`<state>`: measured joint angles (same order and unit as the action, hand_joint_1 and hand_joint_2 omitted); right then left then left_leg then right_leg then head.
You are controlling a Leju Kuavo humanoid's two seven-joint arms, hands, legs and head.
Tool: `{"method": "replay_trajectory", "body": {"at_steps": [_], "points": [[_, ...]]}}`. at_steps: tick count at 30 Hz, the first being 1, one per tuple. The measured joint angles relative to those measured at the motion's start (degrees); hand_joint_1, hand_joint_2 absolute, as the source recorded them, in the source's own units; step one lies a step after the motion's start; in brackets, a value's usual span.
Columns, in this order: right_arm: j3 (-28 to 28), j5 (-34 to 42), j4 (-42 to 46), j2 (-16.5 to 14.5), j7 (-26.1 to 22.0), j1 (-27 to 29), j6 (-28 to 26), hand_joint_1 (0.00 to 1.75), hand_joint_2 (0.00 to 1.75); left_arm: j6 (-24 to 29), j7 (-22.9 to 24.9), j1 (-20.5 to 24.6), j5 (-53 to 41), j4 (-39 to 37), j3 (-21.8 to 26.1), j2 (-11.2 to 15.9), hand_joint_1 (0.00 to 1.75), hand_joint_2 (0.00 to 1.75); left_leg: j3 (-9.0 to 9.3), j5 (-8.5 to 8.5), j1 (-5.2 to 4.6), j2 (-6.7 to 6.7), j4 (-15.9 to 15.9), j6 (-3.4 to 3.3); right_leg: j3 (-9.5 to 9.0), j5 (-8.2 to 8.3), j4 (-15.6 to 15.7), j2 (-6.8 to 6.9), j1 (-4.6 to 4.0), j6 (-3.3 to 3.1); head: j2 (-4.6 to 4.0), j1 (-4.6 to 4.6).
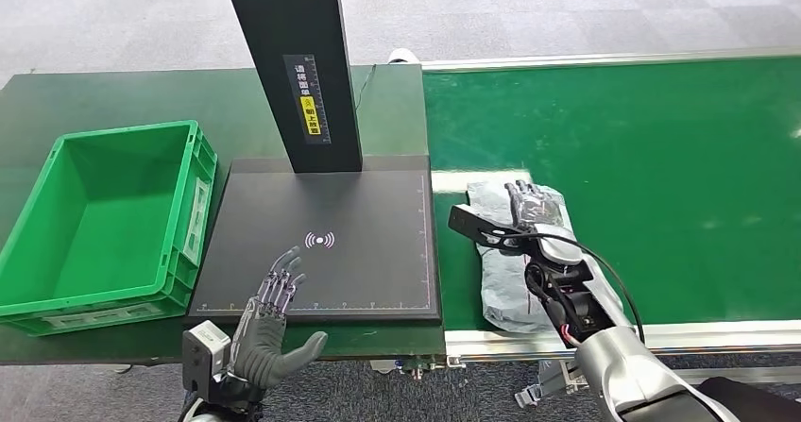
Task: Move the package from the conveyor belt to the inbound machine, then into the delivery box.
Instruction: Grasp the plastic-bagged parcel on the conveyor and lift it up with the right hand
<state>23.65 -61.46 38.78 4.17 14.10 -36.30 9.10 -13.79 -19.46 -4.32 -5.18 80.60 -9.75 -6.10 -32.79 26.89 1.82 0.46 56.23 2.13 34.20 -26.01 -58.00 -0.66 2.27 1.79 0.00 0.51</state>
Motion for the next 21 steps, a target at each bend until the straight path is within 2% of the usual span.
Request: {"method": "replay_trajectory", "body": {"at_steps": [7, 19, 21], "points": [[-1.0, 0.5, -2.0, 0.3, 1.0, -0.1, 1.0, 0.0, 1.75, -0.1, 0.2, 0.0, -0.2, 0.0, 0.1, -0.2, 0.0, 1.75, 0.0, 0.0, 0.0, -0.01, 0.0, 0.0, 0.0, 0.0, 0.0, 0.01, 0.0, 0.0, 0.0, 0.01], [-2.0, 1.6, -4.2, 0.3, -2.0, -0.2, 3.3, 0.0, 1.75, -0.6, 0.2, 0.0, -0.2, 0.0, 0.1, -0.2, 0.0, 1.75, 0.0, 0.0, 0.0, -0.01, 0.0, 0.0, -0.01, 0.0, 0.0, 0.0, 0.0, 0.0, 0.0, 0.0], [-2.0, 2.3, -4.4, 0.3, -4.0, -0.2, 4.9, 0.0, 1.75, -0.6, 0.2, 0.1, -0.2, 0.0, 0.1, -0.2, 0.0, 1.75, 0.0, 0.0, 0.0, -0.01, 0.0, 0.0, -0.01, 0.0, 0.0, 0.0, 0.0, 0.0, 0.0, 0.01]]}}
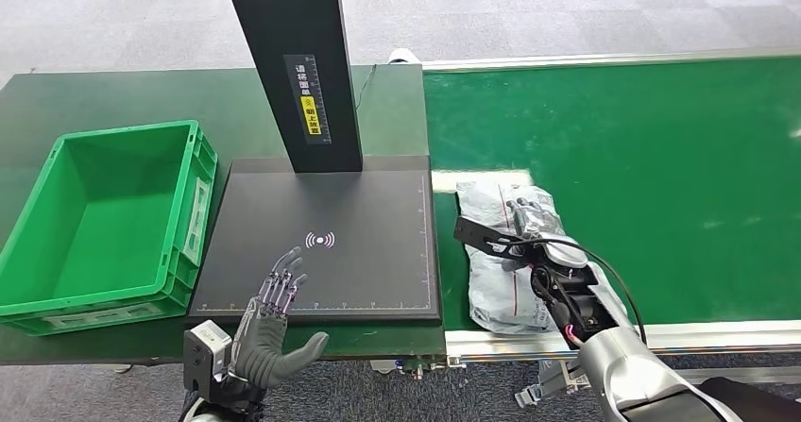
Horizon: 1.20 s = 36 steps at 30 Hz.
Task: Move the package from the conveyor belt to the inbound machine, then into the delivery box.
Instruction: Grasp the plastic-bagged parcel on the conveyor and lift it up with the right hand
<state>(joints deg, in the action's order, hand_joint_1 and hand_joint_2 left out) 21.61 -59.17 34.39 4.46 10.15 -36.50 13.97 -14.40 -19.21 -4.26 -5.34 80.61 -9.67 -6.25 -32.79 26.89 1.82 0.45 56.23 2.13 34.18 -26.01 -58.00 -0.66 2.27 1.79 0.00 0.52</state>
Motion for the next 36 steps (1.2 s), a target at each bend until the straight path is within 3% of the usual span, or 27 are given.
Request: {"method": "replay_trajectory", "body": {"at_steps": [6, 17, 21, 36], "points": [[1.2, 3.6, -2.0, -1.1, -11.0, -0.8, 10.5, 0.0, 1.75, -0.2, 0.0, 1.2, 0.3, -0.6, -0.2, 0.0, 0.0, 1.75, 0.01, 0.0, 0.01, 0.01, 0.0, 0.0, 0.0, 0.0, 0.0, 0.0, -0.01, 0.0, 0.0, -0.02], [8.3, 6.8, -7.4, -5.1, -15.7, -3.9, 20.2, 0.0, 1.75, 0.0, 0.7, 5.1, 1.7, -3.4, -1.1, 0.0, 0.0, 1.75, 0.05, 0.0, 0.01, 0.12, 0.0, 0.0, -0.01, 0.01, 0.0, -0.06, -0.01, -0.01, 0.0, 0.01], [11.2, 7.7, -8.8, -5.5, -16.9, -5.1, 22.6, 1.74, 1.75, 0.1, 0.8, 6.8, 2.1, -5.0, -1.5, -0.1, 0.0, 1.75, 0.25, 0.11, 0.03, 0.62, 0.0, 0.06, -0.02, 0.04, 0.0, -0.53, -0.03, -0.04, 0.0, -0.01], [17.5, 10.9, -10.7, -5.4, -15.9, -6.5, 20.8, 1.75, 1.75, 0.5, 0.8, 9.5, 2.7, -8.9, -3.6, -0.5, 0.0, 1.75, 0.36, 0.2, 0.08, 0.83, 0.0, 0.07, -0.03, 0.04, 0.0, -0.77, -0.08, -0.05, 0.0, 0.0]]}}
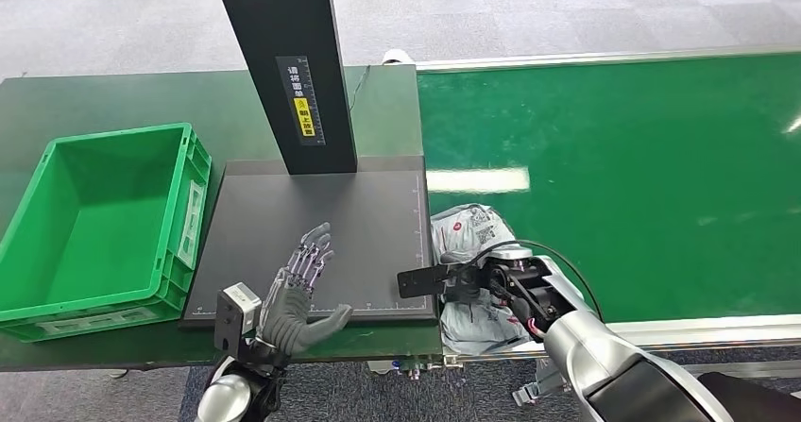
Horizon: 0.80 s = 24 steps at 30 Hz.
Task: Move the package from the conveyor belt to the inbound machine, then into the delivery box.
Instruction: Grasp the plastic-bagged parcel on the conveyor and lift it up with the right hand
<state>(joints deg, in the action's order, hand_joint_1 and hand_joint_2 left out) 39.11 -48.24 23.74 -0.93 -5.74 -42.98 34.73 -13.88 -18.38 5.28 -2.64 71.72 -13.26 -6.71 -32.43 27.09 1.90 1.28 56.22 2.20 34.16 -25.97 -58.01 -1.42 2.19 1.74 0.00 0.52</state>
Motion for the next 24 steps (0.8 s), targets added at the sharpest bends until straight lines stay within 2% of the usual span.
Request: {"method": "replay_trajectory", "body": {"at_steps": [4, 8, 12, 18, 21, 24], "points": [[0.9, -0.2, -0.1, -0.2, 3.7, 0.5, -4.0, 1.75, 1.75, 0.2, 0.0, -0.2, 0.0, -0.3, 0.0, 0.0, 0.0, 1.75, -0.04, -0.01, 0.0, -0.12, 0.0, 0.0, -0.01, 0.0, 0.0, 0.06, 0.0, 0.0, 0.0, -0.01], [1.3, -0.6, -0.1, -0.4, 9.5, 0.9, -11.0, 1.75, 1.75, 0.5, 0.0, -1.2, 0.0, 0.1, 0.1, 0.0, 0.0, 1.75, -0.08, -0.01, 0.0, -0.2, 0.0, 0.0, -0.01, 0.0, 0.0, 0.15, 0.0, 0.0, 0.0, -0.01], [1.4, -0.9, -0.1, -0.4, 11.8, 1.0, -14.1, 1.75, 1.75, 0.6, 0.0, -2.4, 0.0, 0.8, 0.2, 0.0, 0.0, 1.75, -0.11, -0.01, -0.02, -0.22, 0.0, 0.0, 0.0, 0.0, 0.0, 0.17, 0.01, 0.0, 0.0, -0.01], [0.9, -5.7, 2.6, 0.8, 20.2, 1.5, -29.4, 1.75, 1.75, 2.5, -0.2, -5.9, -0.5, 4.6, 1.5, 0.0, 0.0, 1.75, -0.16, -0.01, -0.02, -0.24, 0.0, 0.0, 0.04, -0.02, 0.0, 0.2, 0.02, 0.02, 0.0, 0.0], [-0.7, -7.6, 6.4, 1.4, 20.7, 2.1, -34.4, 1.75, 1.75, 2.7, -0.3, -7.4, -1.0, 6.3, 2.0, 0.0, 0.0, 1.75, -0.18, -0.01, -0.02, -0.23, 0.0, -0.01, 0.06, -0.02, 0.0, 0.2, 0.02, 0.02, 0.0, -0.01], [-2.2, -8.5, 9.9, 1.5, 20.7, 2.5, -35.5, 1.75, 1.75, 2.9, -0.5, -8.2, -1.3, 7.3, 2.6, -0.2, 0.0, 1.75, -0.18, -0.01, -0.02, -0.29, 0.0, 0.0, 0.06, -0.02, 0.0, 0.25, 0.02, 0.02, 0.0, -0.01]]}}
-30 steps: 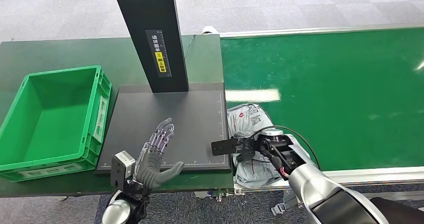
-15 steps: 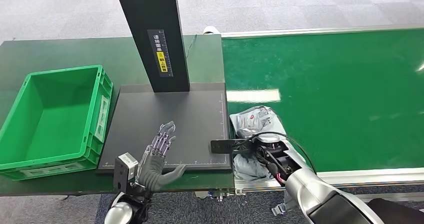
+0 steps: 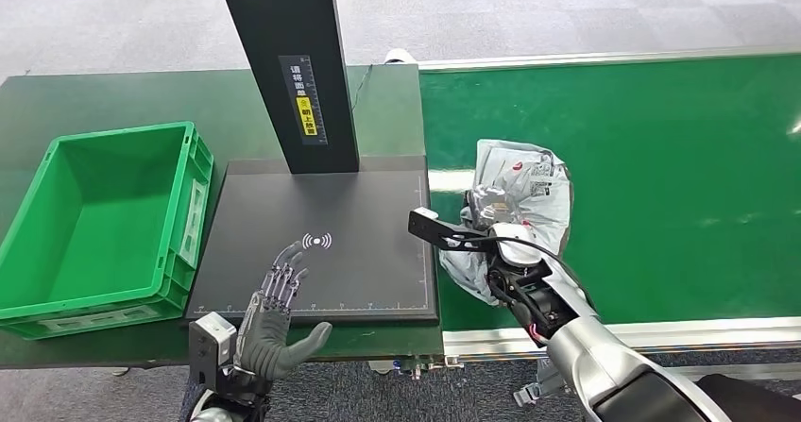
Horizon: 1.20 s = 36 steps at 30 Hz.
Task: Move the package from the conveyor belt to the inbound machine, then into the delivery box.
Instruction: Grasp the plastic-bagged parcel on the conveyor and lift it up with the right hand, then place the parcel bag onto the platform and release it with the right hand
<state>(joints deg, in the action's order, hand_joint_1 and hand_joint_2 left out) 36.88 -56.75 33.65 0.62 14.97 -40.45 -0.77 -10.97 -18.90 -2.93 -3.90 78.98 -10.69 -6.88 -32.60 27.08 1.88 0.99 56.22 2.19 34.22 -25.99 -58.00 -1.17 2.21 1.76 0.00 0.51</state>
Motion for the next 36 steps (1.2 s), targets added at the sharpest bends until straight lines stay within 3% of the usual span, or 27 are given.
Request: {"method": "replay_trajectory", "body": {"at_steps": [3, 8, 18, 24, 28, 32, 36], "points": [[-1.2, -0.5, 2.3, 0.0, -0.6, 0.6, -1.2, 1.75, 1.75, 0.2, -0.2, -0.3, -0.2, 0.4, 0.3, -0.1, 0.0, 1.75, -0.01, 0.0, 0.0, -0.02, 0.0, 0.0, -0.02, 0.0, 0.0, 0.04, 0.0, 0.0, 0.0, 0.01], [-5.6, 0.2, 8.9, -0.7, -6.1, 2.8, -9.4, 1.75, 1.75, 0.5, -1.3, -0.6, -0.4, 1.0, 0.9, -0.2, 0.0, 1.75, -0.02, -0.01, 0.0, -0.05, 0.0, 0.0, 0.0, -0.01, 0.0, 0.06, 0.0, 0.0, 0.0, 0.0], [-11.0, 0.6, 18.1, -1.1, -8.3, 5.3, -10.7, 1.75, 1.75, 0.5, -1.7, -0.8, -0.4, 1.2, 1.8, -0.2, 0.0, 1.75, -0.04, -0.01, -0.01, -0.09, 0.0, 0.0, -0.01, -0.02, 0.0, 0.1, 0.01, 0.01, 0.0, 0.01], [-13.4, 5.8, 23.3, -1.7, -20.5, 6.7, -15.4, 1.75, 1.75, 0.6, -2.5, -0.6, 0.1, 1.2, 2.1, -0.2, 0.0, 1.75, -0.03, -0.01, -0.01, -0.08, 0.0, 0.0, 0.0, -0.02, 0.0, 0.1, 0.0, 0.01, 0.0, 0.01], [-13.4, 14.2, 25.9, -2.4, -28.8, 7.5, -6.3, 1.75, 1.75, 0.5, -3.3, 0.2, 0.6, 1.1, 2.3, -0.1, 0.0, 1.75, -0.04, 0.0, -0.01, -0.06, 0.0, 0.0, 0.0, -0.02, 0.0, 0.1, 0.0, 0.01, 0.0, 0.0], [-11.8, 23.4, 25.0, -3.2, -34.0, 7.3, 9.1, 1.75, 1.75, -0.3, -3.9, 0.9, 0.7, 0.7, 2.5, 0.1, 0.0, 1.75, -0.04, -0.01, -0.01, -0.06, 0.0, 0.0, -0.03, -0.02, 0.0, 0.09, 0.0, 0.01, 0.0, 0.0], [-5.5, 24.7, 18.1, -3.6, -37.0, 4.4, 23.8, 1.75, 1.75, -1.6, -4.0, 1.4, 1.5, 0.2, 2.6, 0.4, 0.0, 1.75, -0.03, -0.04, 0.0, -0.13, 0.0, -0.01, -0.05, -0.02, 0.0, 0.14, 0.0, 0.01, 0.0, 0.01]]}}
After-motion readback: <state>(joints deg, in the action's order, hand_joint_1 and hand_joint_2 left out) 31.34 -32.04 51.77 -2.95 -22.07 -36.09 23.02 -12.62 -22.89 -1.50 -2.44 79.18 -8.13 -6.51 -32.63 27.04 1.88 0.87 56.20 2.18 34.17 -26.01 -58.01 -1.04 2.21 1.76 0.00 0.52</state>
